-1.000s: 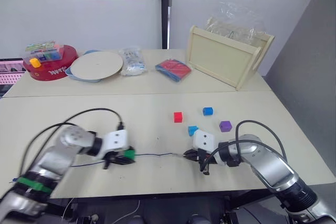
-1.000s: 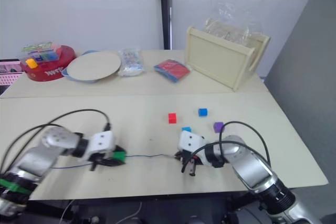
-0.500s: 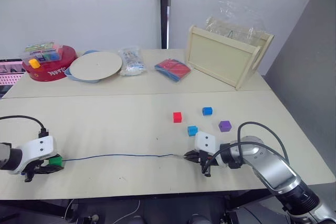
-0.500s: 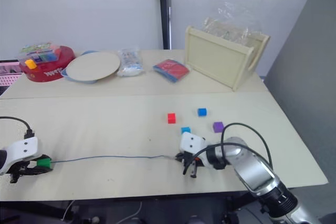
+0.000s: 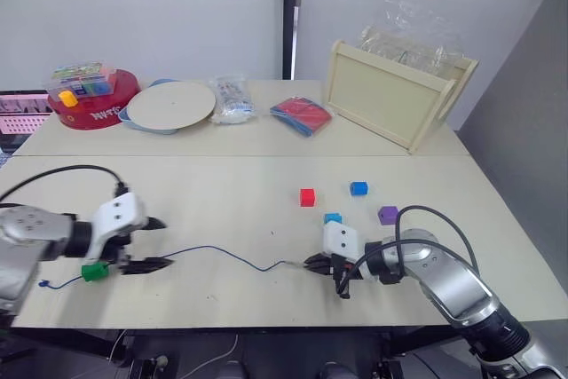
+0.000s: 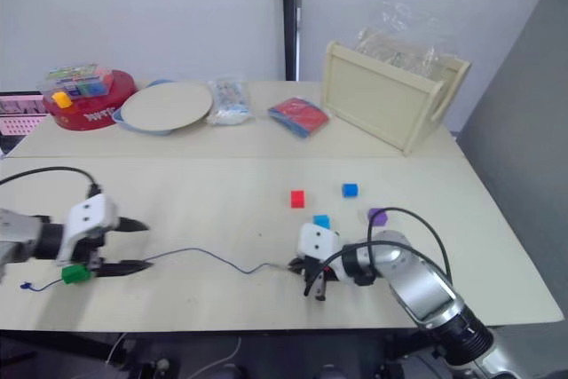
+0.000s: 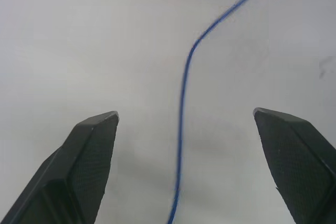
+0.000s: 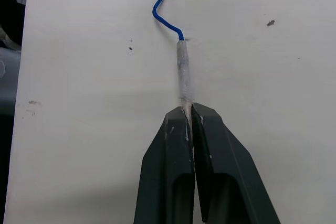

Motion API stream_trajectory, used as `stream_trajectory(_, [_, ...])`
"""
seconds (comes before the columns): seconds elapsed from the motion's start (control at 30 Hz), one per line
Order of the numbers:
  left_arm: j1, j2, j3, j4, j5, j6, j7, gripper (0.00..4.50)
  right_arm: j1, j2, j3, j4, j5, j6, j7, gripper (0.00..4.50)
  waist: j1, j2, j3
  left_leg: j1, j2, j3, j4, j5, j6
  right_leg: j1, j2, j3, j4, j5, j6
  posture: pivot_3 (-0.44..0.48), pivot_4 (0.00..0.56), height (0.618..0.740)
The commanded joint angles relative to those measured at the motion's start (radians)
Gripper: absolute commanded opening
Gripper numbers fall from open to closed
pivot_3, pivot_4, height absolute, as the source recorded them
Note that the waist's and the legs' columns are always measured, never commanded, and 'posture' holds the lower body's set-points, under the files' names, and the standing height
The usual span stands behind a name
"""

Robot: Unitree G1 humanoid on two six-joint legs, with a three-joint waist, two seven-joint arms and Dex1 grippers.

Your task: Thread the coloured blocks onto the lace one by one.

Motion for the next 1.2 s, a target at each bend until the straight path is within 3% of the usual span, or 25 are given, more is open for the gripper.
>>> stream_trajectory(0.03, [-0.057,-0.113,-0.104,-0.15,-0.032,0.071,0.055,4.32,-0.03,0.023,0.005,-0.02,0.0,0.005,-0.007,0.0,0.002,0.0,0.0,0.0,-0.001,0.0,0.001,0.0,0.0,0.0,0.0,0.0,0.0,0.0,0.0,0.0,0.15,0.74])
stream_trajectory(0.23, [-0.167,-0.343,-0.294,-0.032,0.107,-0.056,0.108,4.32,-0.037,0.039,0.02,-0.032,0.0,0.019,-0.014,0.0,0.001,-0.001,0.0,-0.001,-0.001,-0.001,0.003,0.0,0.0,0.0,0.0,0.0,0.001,0.0,0.0,0.0,0.15,0.74])
stream_trajectory(0.5, [-0.2,-0.444,-0.357,0.087,0.14,-0.123,0.071,4.32,-0.028,0.039,0.016,-0.059,0.005,0.049,-0.028,0.0,-0.001,-0.001,0.0,-0.002,-0.001,-0.001,0.005,0.0,0.0,0.0,0.0,0.0,0.001,0.0,0.0,0.0,0.15,0.74])
stream_trajectory(0.93, [-0.218,-0.483,-0.344,0.097,0.129,-0.107,0.054,0.16,-0.023,0.029,0.012,-0.071,0.012,0.07,-0.035,0.0,0.0,-0.001,0.0,-0.002,-0.002,-0.001,0.006,0.0,0.0,0.0,0.0,0.0,0.001,0.0,0.0,0.0,0.15,0.74])
stream_trajectory(1.2, [-0.208,-0.465,-0.328,0.075,0.123,-0.086,0.048,0.07,-0.016,0.019,0.015,-0.061,0.006,0.067,-0.033,0.0,0.0,-0.001,0.0,-0.002,-0.002,-0.001,0.006,0.0,0.0,0.0,0.0,0.0,0.001,0.0,0.0,0.0,0.15,0.74])
